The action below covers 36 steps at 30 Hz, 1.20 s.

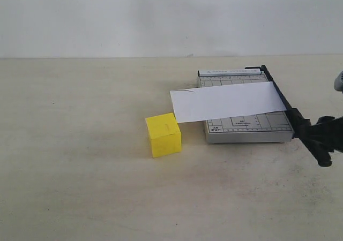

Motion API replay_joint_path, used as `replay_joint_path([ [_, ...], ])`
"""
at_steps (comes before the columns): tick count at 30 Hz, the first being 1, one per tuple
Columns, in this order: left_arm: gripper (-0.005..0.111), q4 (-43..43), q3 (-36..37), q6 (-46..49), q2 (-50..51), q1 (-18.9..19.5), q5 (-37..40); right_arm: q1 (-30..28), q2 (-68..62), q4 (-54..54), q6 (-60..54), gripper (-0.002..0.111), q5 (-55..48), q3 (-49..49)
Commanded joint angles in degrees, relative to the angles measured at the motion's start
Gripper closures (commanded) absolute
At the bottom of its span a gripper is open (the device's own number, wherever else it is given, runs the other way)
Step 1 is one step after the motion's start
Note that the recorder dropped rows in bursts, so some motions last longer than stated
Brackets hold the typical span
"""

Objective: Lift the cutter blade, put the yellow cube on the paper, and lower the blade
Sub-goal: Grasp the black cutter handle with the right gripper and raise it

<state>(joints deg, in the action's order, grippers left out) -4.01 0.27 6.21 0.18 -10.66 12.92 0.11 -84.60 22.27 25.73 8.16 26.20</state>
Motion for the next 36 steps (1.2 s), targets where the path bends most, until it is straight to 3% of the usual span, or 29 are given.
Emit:
replay_joint_path([
  [1, 0.102, -0.09, -0.27, -0.18, -0.18, 0.07, -0.96, -0.11, -2.71, 0.48, -0.15, 0.056, -0.3, 0.24],
  [7, 0.102, -0.09, -0.27, -0.18, -0.18, 0.07, -0.96, -0.11, -3.42, 0.48, -0.15, 0.056, -0.67, 0.24],
  [9, 0.102, -0.09, -0.27, -0.18, -0.18, 0.07, -0.96, -0.11, -3.42, 0.48, -0.15, 0.061, -1.69, 0.24],
  [11, 0.102, -0.09, -0.27, -0.18, -0.18, 0.07, -0.96, -0.11, -3.42, 0.48, -0.06, 0.075, -3.42, 0.24],
  [14, 0.102, -0.09, -0.27, -0.18, -0.18, 0.07, -0.96, -0.11, -3.42, 0.48, 0.46, 0.107, -5.88, 0.24],
  [26, 0.102, -0.09, -0.27, -0.18, -0.18, 0.07, -0.96, -0.11, 9.92, 0.42, 0.62, 0.108, -9.98, 3.23],
  [36, 0.102, -0.09, -0.27, -0.18, -0.18, 0.07, -0.96, -0.11, 23.53, 0.42, 0.62, 0.108, -3.57, 3.23],
])
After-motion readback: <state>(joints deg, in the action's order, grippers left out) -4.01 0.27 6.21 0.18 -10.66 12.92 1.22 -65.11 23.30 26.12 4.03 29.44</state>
